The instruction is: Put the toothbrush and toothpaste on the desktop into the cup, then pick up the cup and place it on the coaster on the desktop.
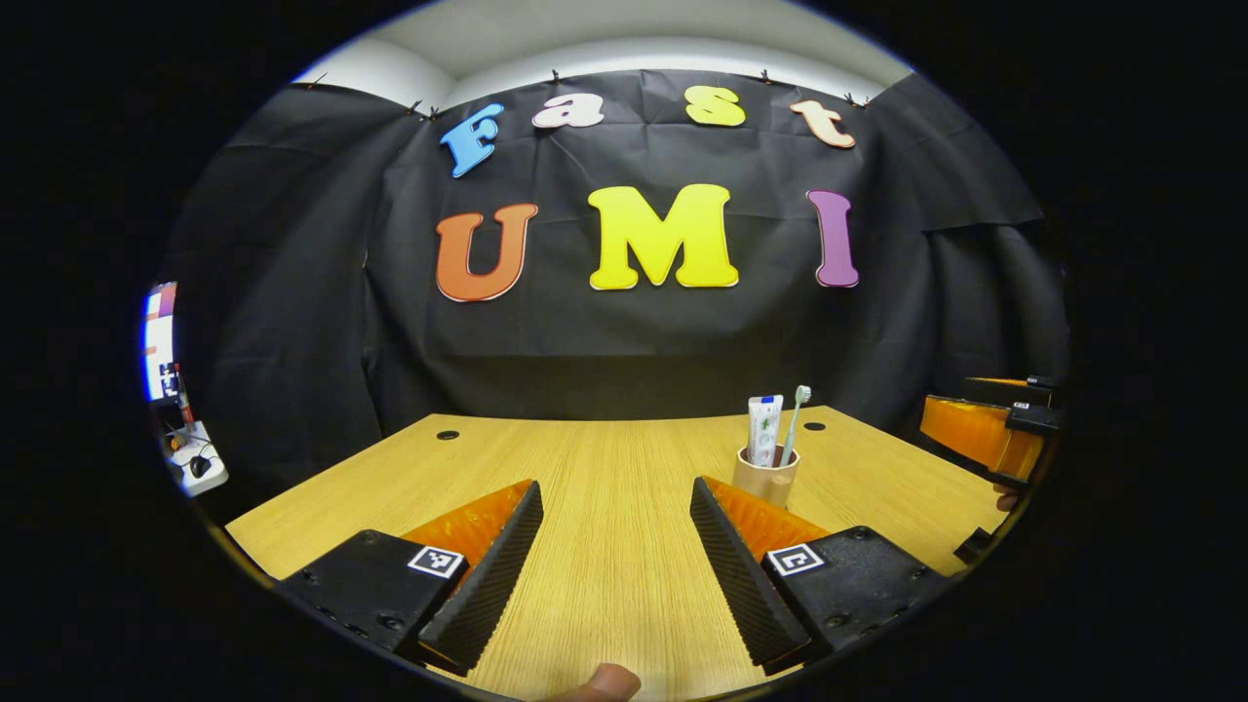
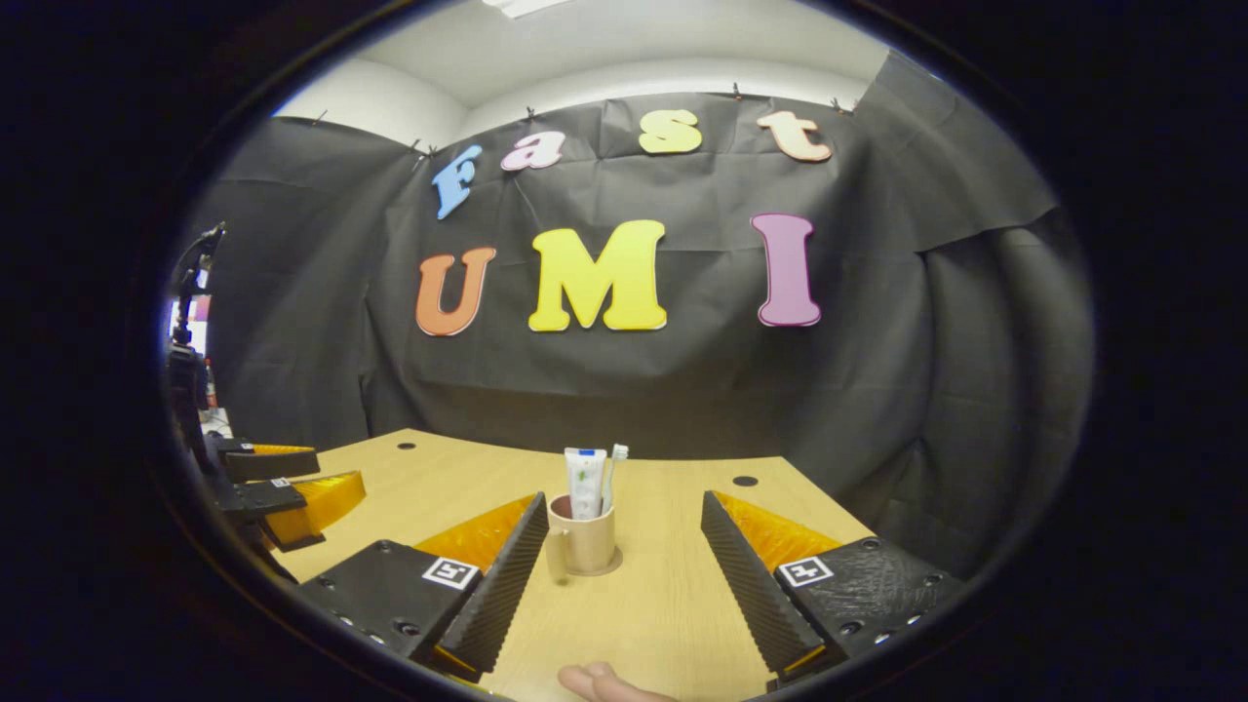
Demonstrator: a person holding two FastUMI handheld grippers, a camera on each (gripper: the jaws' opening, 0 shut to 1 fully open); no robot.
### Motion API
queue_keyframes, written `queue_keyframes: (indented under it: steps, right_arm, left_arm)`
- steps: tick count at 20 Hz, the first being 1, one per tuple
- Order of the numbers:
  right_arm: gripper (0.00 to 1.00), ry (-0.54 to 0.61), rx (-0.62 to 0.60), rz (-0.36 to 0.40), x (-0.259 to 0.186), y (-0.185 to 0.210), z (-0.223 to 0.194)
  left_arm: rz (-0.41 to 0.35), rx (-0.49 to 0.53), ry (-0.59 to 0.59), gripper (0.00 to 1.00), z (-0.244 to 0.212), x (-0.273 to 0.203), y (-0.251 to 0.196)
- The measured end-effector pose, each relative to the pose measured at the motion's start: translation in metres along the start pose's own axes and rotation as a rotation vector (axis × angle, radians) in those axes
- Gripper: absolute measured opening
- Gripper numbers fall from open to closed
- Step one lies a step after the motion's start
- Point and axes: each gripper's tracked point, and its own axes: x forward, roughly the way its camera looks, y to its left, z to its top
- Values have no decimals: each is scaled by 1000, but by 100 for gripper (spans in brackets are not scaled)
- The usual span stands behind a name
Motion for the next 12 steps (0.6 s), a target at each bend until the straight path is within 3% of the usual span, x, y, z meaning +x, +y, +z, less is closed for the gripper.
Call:
queue_keyframes:
  steps: [3, 12]
  right_arm:
    - [95, 4, -3, -3, 1, 0, -1]
    - [95, 7, 0, 12, -2, 5, 0]
  left_arm:
    - [25, 1, -10, 97, 7, 1, 9]
    - [-1, -18, -28, 97, 13, -1, 4]
